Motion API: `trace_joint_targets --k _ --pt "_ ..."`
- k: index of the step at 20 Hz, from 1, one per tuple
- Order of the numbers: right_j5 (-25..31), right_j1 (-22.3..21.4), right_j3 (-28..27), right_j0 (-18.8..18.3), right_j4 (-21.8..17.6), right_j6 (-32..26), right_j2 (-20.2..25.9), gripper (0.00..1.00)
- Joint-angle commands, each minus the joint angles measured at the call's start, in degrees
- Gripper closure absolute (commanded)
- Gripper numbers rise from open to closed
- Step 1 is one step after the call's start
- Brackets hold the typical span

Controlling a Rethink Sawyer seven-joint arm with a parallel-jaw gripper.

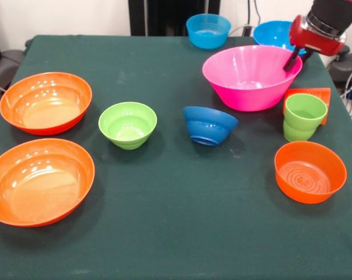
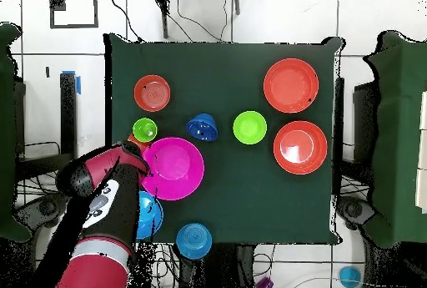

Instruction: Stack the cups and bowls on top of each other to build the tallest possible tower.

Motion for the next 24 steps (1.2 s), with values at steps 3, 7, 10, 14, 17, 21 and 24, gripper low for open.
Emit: trace_joint_targets --k 3,7,10,14,17,21,24 --pt "-1.4 0.1 -2.4 -1.0 2.4 7.3 1.5 1.0" --pt "0.5 -2.5 -1.5 -2.6 0.9 2.4 2.4 1.0" --pt "1.3 -6.0 1.1 -3.5 0.0 -0.2 2.6 1.0" --pt "9.3 -13.3 2.0 -7.2 2.1 -5.0 4.9 1.0" --pt "15.5 -15.3 -0.6 -9.1 1.7 -8.5 6.3 1.0" --pt "21.8 -15.2 -5.7 -10.4 1.7 -8.3 7.7 1.0" --pt "26.2 -13.7 -10.0 -11.2 1.3 -8.0 8.7 1.0"
